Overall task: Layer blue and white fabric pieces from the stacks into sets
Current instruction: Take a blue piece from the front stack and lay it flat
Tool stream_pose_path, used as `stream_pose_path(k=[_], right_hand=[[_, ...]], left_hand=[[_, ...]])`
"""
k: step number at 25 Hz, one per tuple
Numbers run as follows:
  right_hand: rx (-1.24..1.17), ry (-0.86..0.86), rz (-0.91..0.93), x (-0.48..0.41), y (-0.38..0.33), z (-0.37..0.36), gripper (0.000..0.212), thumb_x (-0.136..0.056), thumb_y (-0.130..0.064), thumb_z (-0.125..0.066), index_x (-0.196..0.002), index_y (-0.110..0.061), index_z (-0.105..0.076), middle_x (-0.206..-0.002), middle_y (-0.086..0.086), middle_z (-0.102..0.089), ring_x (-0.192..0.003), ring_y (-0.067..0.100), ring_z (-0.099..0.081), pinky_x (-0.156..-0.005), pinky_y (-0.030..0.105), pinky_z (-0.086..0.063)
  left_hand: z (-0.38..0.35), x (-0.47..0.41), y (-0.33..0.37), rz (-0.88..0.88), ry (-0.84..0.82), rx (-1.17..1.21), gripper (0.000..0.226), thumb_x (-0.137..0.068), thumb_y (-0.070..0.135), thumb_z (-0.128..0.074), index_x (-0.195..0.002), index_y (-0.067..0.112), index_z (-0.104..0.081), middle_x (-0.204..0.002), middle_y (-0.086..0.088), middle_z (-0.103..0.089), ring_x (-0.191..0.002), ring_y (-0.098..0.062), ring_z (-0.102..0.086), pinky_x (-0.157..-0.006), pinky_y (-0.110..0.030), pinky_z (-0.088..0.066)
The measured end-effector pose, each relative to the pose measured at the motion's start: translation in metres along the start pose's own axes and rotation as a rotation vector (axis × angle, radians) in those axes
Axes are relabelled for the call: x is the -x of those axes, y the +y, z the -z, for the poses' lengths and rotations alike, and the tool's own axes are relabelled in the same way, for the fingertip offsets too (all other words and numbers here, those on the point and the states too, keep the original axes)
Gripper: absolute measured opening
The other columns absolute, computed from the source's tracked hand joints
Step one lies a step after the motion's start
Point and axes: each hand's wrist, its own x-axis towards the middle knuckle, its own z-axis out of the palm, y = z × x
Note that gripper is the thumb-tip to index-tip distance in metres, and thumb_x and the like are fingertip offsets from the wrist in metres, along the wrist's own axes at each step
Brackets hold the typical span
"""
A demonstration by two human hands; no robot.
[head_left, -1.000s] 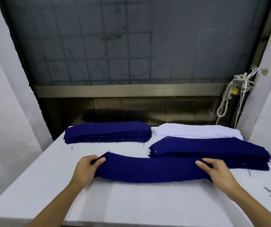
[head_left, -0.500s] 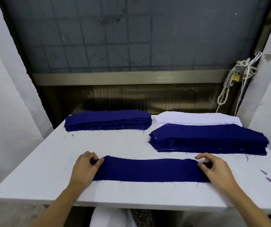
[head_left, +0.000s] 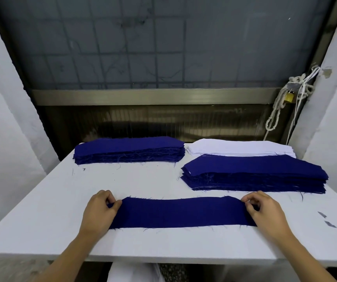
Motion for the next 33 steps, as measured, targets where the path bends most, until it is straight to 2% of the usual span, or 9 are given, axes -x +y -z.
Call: stream_pose_path(k=[4, 8, 11, 14, 20, 24, 27, 30, 33], right_hand=[[-0.004, -0.003, -0.016, 0.001, -0.003, 0.002, 0.035, -0.087, 0.004, -0.067, -0.082, -0.03, -0.068, -0.085, -0.01, -0.058, -0.076, 0.01, -0.059, -0.065, 0.021, -0.045], [-0.035, 0.03, -0.018, 0.002, -0.008, 0.005, 0.032, -0.089, 0.002, -0.065, -0.085, -0.03, -0.069, -0.088, -0.01, -0.054, -0.081, 0.009, -0.059, -0.065, 0.026, -0.048], [-0.032, 0.089, 0.038, -0.008, -0.016, 0.012, 0.027, -0.092, -0.004, -0.065, -0.088, -0.03, -0.069, -0.086, -0.011, -0.055, -0.089, 0.008, -0.055, -0.064, 0.025, -0.045], [-0.023, 0.131, 0.107, -0.041, -0.027, 0.024, 0.021, -0.093, -0.007, -0.066, -0.092, -0.028, -0.069, -0.085, -0.012, -0.058, -0.088, 0.007, -0.054, -0.065, 0.022, -0.043], [0.028, 0.064, 0.066, -0.137, -0.044, 0.03, 0.014, -0.098, -0.019, -0.062, -0.097, -0.032, -0.066, -0.09, -0.016, -0.06, -0.088, 0.005, -0.054, -0.063, 0.018, -0.039], [0.107, -0.039, 0.026, -0.191, -0.04, 0.015, 0.007, -0.099, -0.026, -0.061, -0.103, -0.03, -0.066, -0.101, -0.01, -0.066, -0.09, 0.006, -0.058, -0.077, 0.022, -0.05], [0.212, -0.134, 0.021, -0.224, -0.031, -0.002, 0.013, -0.1, -0.033, -0.061, -0.111, -0.028, -0.066, -0.114, -0.008, -0.066, -0.098, 0.008, -0.06, -0.091, 0.025, -0.053], [0.254, -0.152, 0.013, -0.246, -0.022, -0.019, 0.021, -0.1, -0.037, -0.06, -0.117, -0.027, -0.065, -0.123, -0.007, -0.065, -0.104, 0.009, -0.062, -0.094, 0.024, -0.051], [0.276, -0.151, 0.015, -0.265, -0.01, -0.035, 0.023, -0.101, -0.039, -0.058, -0.119, -0.027, -0.065, -0.125, -0.007, -0.064, -0.107, 0.01, -0.061, -0.096, 0.025, -0.051]], left_hand=[[-0.001, 0.001, -0.001, 0.022, 0.011, 0.02, 0.029, -0.088, 0.015, -0.075, -0.067, 0.017, -0.054, -0.072, 0.004, -0.059, -0.07, -0.015, -0.057, -0.06, -0.028, -0.042], [0.001, -0.003, 0.001, 0.094, 0.016, 0.096, 0.021, -0.087, 0.014, -0.076, -0.077, 0.021, -0.059, -0.077, 0.006, -0.062, -0.077, -0.011, -0.06, -0.063, -0.027, -0.043], [0.005, -0.017, 0.014, 0.015, 0.049, 0.052, 0.019, -0.092, 0.012, -0.07, -0.087, 0.025, -0.058, -0.087, 0.007, -0.062, -0.086, -0.011, -0.057, -0.071, -0.031, -0.044], [0.004, -0.045, 0.047, -0.09, 0.03, 0.022, 0.015, -0.095, 0.015, -0.068, -0.092, 0.026, -0.058, -0.092, 0.011, -0.061, -0.092, -0.012, -0.055, -0.076, -0.032, -0.046], [-0.043, -0.112, 0.149, -0.199, -0.141, 0.079, 0.01, -0.097, 0.024, -0.067, -0.09, 0.027, -0.061, -0.087, 0.01, -0.064, -0.082, -0.007, -0.06, -0.068, -0.017, -0.043], [-0.093, -0.148, 0.208, -0.209, -0.269, 0.082, 0.008, -0.099, 0.032, -0.065, -0.092, 0.027, -0.064, -0.084, 0.011, -0.068, -0.077, -0.004, -0.063, -0.064, -0.014, -0.045], [-0.137, -0.172, 0.237, -0.202, -0.336, 0.031, 0.012, -0.099, 0.034, -0.063, -0.094, 0.024, -0.066, -0.086, 0.009, -0.069, -0.08, -0.007, -0.065, -0.075, -0.026, -0.056], [-0.178, -0.19, 0.249, -0.205, -0.347, -0.063, 0.017, -0.1, 0.036, -0.061, -0.103, 0.021, -0.07, -0.101, 0.004, -0.07, -0.087, -0.009, -0.065, -0.082, -0.032, -0.059], [-0.21, -0.208, 0.254, -0.204, -0.35, -0.157, 0.029, -0.101, 0.037, -0.061, -0.122, 0.019, -0.067, -0.127, 0.0, -0.064, -0.103, -0.013, -0.065, -0.087, -0.028, -0.055]])
